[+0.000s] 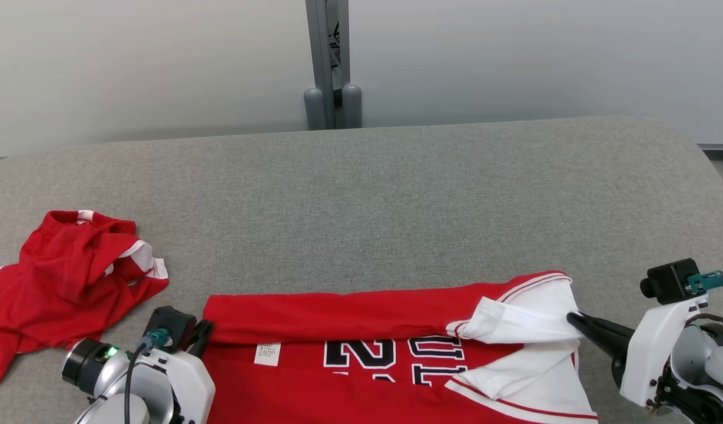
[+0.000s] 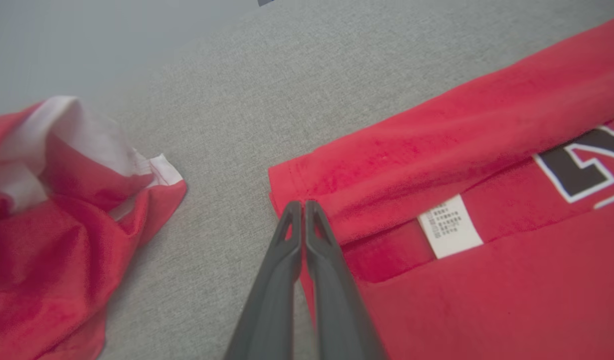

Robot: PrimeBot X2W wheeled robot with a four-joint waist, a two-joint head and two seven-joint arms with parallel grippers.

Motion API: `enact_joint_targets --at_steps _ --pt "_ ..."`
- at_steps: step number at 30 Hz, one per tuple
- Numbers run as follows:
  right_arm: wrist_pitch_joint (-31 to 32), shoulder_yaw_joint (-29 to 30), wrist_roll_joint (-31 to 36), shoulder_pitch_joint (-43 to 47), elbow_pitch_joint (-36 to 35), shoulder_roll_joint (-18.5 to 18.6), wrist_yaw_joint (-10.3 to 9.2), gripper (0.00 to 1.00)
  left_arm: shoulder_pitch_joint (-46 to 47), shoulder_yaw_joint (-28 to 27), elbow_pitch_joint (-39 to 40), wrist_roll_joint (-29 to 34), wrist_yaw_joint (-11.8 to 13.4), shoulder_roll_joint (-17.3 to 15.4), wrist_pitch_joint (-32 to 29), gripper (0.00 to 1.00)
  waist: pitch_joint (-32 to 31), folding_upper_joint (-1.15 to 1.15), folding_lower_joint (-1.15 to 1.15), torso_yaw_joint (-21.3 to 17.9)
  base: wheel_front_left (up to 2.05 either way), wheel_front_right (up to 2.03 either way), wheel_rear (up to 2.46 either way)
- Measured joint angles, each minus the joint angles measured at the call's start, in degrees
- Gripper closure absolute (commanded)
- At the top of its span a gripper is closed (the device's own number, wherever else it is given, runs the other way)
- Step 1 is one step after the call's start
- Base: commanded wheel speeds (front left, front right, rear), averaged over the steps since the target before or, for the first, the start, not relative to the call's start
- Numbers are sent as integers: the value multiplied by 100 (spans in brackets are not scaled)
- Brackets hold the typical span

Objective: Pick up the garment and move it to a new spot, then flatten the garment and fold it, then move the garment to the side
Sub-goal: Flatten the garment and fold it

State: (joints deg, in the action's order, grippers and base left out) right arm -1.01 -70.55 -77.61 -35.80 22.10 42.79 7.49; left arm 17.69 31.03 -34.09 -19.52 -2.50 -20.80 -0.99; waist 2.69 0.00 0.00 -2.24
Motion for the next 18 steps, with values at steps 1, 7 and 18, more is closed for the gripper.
enact_joint_targets --at_steps 1,7,18 --pt "49 -4 -40 0 -41 36 0 100 -25 30 66 0 -8 -27 -68 100 4 0 0 0 0 0 0" --pt "212 -40 -113 4 -152 110 0 100 -136 213 466 30 -105 -198 -402 100 23 0 0 8 0 0 0" --pt "693 -87 -364 63 -345 247 0 100 -272 374 979 53 -138 -417 -786 100 17 0 0 17 0 0 0"
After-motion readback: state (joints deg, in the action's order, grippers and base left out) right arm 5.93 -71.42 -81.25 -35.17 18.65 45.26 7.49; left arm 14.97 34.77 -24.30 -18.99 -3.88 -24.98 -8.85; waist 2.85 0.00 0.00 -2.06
